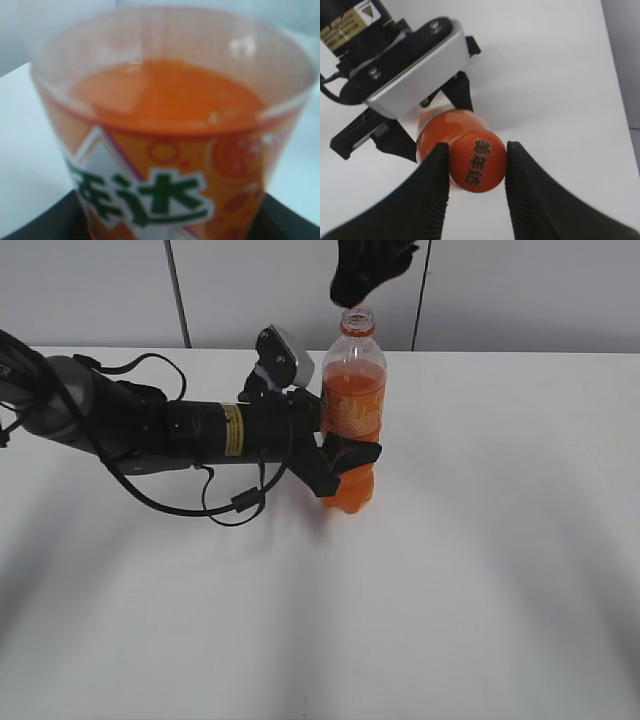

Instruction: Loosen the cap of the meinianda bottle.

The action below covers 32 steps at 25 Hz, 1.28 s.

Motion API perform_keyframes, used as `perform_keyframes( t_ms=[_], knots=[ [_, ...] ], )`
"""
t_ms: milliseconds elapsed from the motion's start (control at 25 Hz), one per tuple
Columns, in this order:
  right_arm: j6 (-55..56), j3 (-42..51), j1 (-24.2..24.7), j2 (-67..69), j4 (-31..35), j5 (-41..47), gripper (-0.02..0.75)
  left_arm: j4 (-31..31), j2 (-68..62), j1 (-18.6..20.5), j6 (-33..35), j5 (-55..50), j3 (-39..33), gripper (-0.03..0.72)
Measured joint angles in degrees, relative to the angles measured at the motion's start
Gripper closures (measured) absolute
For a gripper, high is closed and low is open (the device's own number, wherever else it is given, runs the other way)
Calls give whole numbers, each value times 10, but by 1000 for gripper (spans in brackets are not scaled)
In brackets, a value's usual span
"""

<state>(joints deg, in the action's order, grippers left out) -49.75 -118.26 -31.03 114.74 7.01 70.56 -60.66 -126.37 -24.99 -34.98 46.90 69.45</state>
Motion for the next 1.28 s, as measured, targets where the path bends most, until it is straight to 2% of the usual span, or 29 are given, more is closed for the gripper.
perform_keyframes(
  t_ms=[160, 280, 400, 520, 640, 800, 960, 1120, 1280],
  knots=[
    [5, -41, 0, 0, 40, -2, 471, 0, 0, 0, 1, -1, 0, 266],
    [75, -58, -1, -1, 38, -2, 471, 0, 0, 0, 1, -1, 0, 266],
    [206, -60, 1, -11, -6, -2, 471, 0, 0, 0, 1, -1, 0, 266],
    [396, -60, 14, -27, -40, -2, 471, 0, 0, 0, 1, -1, 0, 266],
    [461, -60, 37, -41, -51, -2, 471, 0, 0, 0, 1, -1, 0, 266],
    [472, -54, 76, -58, -40, -2, 471, 0, 0, 0, 1, -1, 0, 266],
    [457, 1, 134, -98, -24, -3, 471, 0, 0, 0, 1, -2, 0, 266],
    [431, 101, 215, -154, -24, -4, 471, 0, 0, 0, 1, -2, 0, 266],
    [396, 232, 293, -209, 1, -57, 471, 0, 0, 0, 1, -2, 0, 266]
  ],
)
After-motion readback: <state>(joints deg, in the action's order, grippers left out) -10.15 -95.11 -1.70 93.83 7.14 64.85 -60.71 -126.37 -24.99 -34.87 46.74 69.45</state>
